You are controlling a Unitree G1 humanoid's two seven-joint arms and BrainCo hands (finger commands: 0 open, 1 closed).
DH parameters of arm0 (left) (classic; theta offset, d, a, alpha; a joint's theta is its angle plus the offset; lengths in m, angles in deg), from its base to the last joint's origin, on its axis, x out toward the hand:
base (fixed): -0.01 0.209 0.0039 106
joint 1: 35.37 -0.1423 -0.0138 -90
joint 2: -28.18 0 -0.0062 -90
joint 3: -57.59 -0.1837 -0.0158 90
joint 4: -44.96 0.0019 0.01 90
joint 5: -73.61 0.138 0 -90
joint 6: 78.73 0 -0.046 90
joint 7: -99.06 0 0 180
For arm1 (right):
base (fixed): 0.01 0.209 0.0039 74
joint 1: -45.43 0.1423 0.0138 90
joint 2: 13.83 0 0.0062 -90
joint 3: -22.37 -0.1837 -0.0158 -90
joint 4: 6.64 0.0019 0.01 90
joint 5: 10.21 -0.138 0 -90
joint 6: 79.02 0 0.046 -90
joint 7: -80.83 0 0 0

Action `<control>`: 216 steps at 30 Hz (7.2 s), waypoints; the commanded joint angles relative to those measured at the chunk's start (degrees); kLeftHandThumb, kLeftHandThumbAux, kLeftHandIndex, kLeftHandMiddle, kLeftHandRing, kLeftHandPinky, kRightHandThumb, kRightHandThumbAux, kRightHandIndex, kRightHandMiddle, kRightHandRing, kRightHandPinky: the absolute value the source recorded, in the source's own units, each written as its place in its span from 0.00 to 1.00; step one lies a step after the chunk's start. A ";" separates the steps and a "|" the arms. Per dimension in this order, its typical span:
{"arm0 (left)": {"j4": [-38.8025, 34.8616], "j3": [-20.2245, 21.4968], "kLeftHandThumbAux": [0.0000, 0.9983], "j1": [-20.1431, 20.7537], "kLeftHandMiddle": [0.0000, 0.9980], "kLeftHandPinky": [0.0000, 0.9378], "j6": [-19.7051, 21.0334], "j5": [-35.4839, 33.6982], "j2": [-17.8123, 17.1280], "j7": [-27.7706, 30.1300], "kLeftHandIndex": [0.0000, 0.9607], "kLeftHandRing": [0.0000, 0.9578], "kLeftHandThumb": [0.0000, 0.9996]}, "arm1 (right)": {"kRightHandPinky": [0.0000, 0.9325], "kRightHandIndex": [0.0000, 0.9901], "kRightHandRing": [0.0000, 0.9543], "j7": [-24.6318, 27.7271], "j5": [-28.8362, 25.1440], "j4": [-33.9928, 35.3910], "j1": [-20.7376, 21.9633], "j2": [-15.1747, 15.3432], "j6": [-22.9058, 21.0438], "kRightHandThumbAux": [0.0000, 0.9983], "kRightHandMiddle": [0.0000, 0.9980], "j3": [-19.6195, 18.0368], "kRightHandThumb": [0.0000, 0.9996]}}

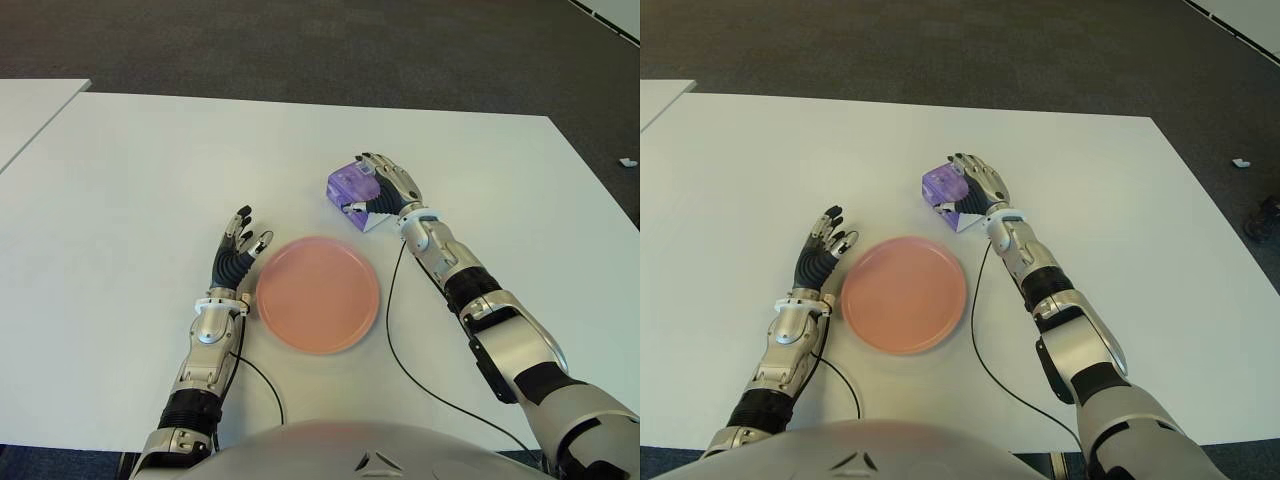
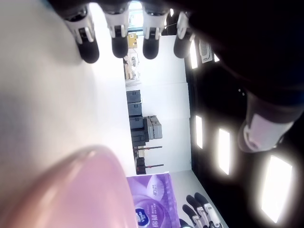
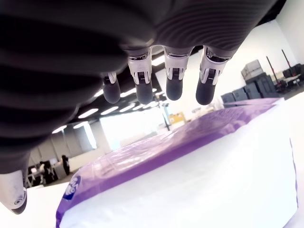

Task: Put the tissue paper into the plate.

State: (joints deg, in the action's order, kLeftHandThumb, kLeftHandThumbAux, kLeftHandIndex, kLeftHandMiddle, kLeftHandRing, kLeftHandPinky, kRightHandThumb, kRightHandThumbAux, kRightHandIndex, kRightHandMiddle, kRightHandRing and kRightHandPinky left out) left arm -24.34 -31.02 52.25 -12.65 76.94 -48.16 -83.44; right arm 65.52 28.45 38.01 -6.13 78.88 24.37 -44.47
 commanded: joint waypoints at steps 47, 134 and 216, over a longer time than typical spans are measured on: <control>1.54 0.08 0.52 -2.28 0.00 0.00 2.26 0.26 0.84 -0.94 0.00 0.00 0.00 | 0.00 0.00 0.00 1.15 0.10 -6.47 -0.14 -2.61 0.94 0.54 0.03 0.68 0.08; 1.04 0.38 0.51 -3.04 0.00 0.00 0.63 0.89 0.34 -1.84 0.00 0.00 0.00 | 0.87 0.40 0.87 -24.73 2.27 -32.54 -2.70 -13.64 -4.85 0.68 0.53 9.61 0.85; 4.31 0.37 0.51 -2.02 0.00 0.00 -1.70 2.50 -0.01 -4.13 0.00 0.00 0.00 | 0.89 0.40 0.89 -31.08 -1.26 1.18 2.03 -4.64 8.98 0.68 0.54 -4.20 0.86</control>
State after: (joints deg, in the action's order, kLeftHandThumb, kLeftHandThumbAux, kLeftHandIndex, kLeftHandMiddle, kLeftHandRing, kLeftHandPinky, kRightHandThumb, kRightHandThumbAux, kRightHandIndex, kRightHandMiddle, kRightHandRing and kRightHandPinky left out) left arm -22.24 -30.68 52.04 -16.66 78.71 -48.10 -87.13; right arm 33.92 27.57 37.72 -3.03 73.52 32.09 -48.14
